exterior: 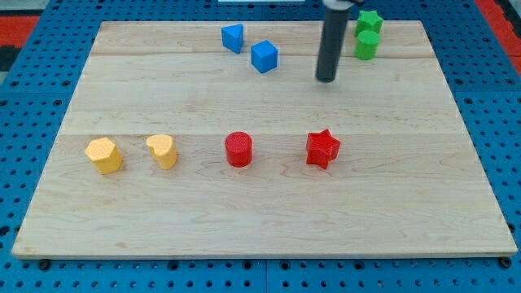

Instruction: Push the blue cube to the right side of the board

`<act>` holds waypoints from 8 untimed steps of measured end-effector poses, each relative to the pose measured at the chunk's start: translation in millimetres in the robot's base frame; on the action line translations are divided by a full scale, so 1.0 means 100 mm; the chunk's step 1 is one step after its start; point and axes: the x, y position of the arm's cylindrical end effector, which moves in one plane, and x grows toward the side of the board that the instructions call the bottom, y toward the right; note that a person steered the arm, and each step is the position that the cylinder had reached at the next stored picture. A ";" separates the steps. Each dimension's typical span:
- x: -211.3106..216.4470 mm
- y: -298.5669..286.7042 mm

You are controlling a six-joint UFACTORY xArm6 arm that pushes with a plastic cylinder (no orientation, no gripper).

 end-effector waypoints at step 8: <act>-0.41 -0.97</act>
